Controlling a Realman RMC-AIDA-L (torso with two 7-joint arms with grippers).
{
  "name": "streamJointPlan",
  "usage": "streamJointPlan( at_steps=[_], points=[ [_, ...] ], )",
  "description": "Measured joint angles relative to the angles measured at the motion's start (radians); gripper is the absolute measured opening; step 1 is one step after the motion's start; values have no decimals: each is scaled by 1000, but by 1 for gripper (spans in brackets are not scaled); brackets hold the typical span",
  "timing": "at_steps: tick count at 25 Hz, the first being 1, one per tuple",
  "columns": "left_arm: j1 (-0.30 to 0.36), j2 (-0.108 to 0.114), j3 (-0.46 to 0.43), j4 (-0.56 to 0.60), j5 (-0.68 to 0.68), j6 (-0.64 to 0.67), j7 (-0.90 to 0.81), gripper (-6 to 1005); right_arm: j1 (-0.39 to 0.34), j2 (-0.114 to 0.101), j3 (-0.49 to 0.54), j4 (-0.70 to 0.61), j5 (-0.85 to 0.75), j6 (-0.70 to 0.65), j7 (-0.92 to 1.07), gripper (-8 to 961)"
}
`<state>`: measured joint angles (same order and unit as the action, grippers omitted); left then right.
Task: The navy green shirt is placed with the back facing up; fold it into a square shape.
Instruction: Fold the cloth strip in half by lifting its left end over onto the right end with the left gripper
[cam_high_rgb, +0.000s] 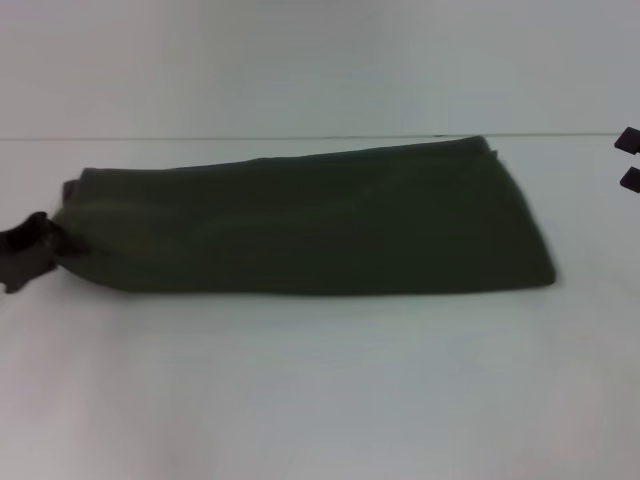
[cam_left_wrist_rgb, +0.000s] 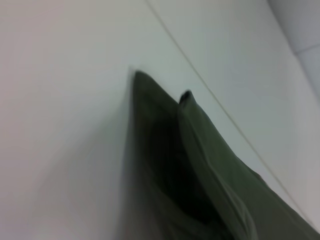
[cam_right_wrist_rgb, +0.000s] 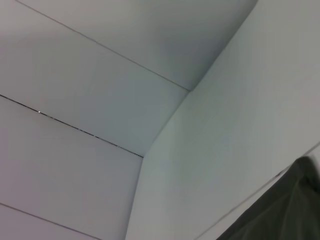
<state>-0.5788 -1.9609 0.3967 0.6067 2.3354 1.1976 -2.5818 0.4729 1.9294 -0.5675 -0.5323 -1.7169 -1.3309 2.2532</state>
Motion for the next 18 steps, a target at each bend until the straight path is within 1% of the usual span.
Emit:
streamJointPlan(
  at_steps=[4,8,11,14,18],
  points=[
    [-39,24,-2,28,102,-70,-18,25,0,-2,0,3,-3,2,0,792],
    [-63,38,-12,42,171,-111,-27,25,5,-2,0,3,-4,2,1,792],
    [-67,39,-13,53,203,-137,-35,25,7,-2,0,3,-4,2,2,792],
    [-64,37,-14,64,208,-145,-37,24,7,-1,-4,3,-4,3,3,792],
    [-68,28,-5,103,180,-85,-21,24,8,-1,-7,3,-5,2,3,792]
  ],
)
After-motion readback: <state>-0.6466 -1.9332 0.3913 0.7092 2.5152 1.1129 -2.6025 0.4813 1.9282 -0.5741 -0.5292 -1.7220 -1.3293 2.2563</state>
